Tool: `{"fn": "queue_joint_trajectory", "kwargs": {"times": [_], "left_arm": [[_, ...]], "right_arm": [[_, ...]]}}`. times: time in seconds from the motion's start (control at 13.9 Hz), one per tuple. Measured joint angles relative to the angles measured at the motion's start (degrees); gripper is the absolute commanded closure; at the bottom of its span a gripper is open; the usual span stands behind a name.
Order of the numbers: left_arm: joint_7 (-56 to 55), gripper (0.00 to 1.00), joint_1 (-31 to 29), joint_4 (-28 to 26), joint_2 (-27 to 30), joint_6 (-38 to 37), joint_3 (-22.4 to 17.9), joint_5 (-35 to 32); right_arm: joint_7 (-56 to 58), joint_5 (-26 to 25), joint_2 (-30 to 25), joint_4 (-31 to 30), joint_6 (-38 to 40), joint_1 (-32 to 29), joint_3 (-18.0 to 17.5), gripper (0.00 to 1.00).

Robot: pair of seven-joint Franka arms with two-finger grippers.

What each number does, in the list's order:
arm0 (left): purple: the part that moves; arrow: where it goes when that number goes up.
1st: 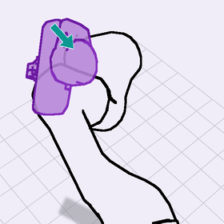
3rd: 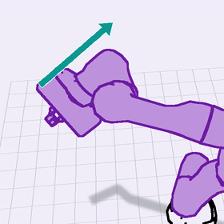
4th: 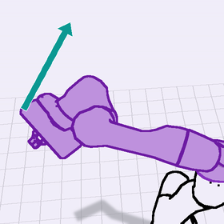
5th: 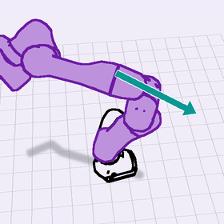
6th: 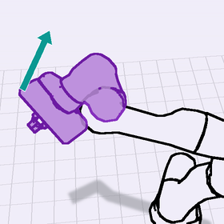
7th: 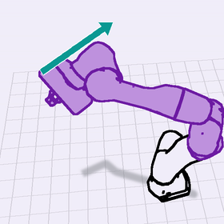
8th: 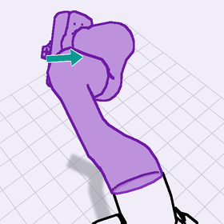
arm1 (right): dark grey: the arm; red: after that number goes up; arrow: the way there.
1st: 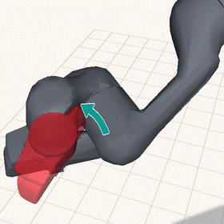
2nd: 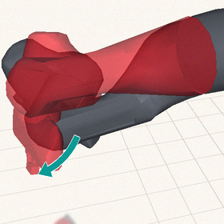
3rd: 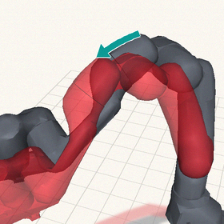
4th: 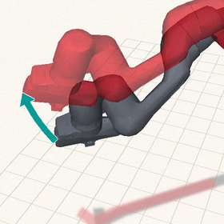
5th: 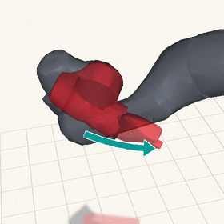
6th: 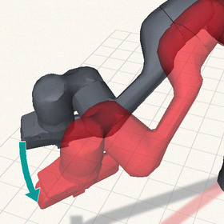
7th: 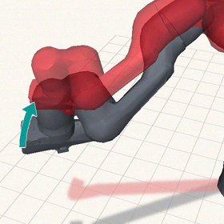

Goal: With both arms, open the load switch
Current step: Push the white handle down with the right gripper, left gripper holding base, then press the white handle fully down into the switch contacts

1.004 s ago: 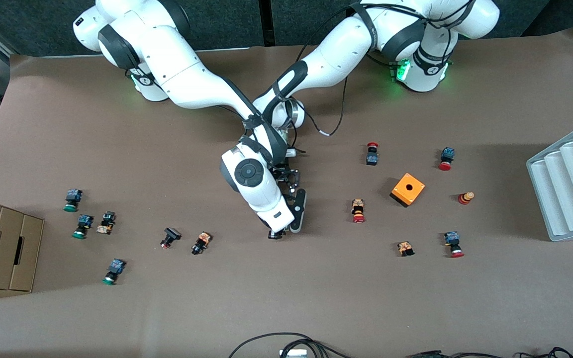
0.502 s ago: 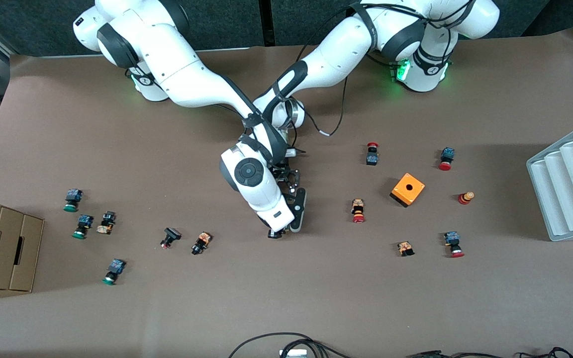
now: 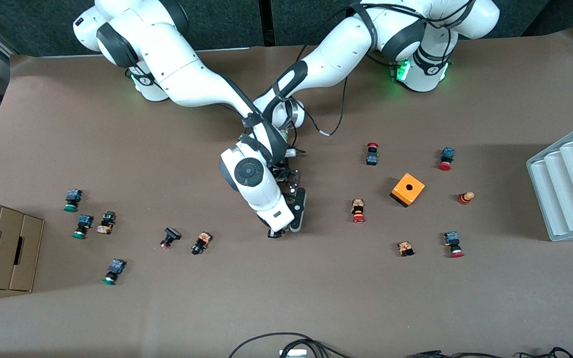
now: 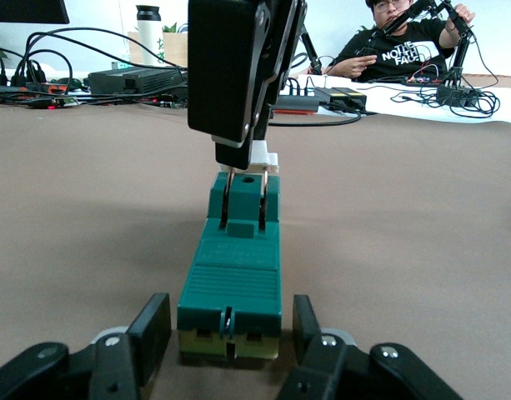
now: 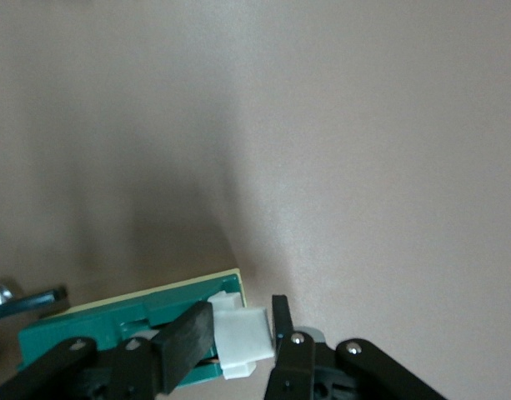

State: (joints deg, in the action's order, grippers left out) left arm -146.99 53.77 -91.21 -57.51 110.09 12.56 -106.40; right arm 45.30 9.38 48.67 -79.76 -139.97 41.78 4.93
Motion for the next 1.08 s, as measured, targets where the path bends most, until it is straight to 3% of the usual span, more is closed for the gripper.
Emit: {"fn": "queue_joint_trajectory", "kwargs": {"times": [1.08], "left_arm": [[0.0, 0.34, 0.0, 0.0, 0.0, -0.01, 0.0, 0.0]], "right_arm": [[-0.12, 0.0, -2.77, -3.2, 2.35, 0.01, -0.22, 0.62]]}}
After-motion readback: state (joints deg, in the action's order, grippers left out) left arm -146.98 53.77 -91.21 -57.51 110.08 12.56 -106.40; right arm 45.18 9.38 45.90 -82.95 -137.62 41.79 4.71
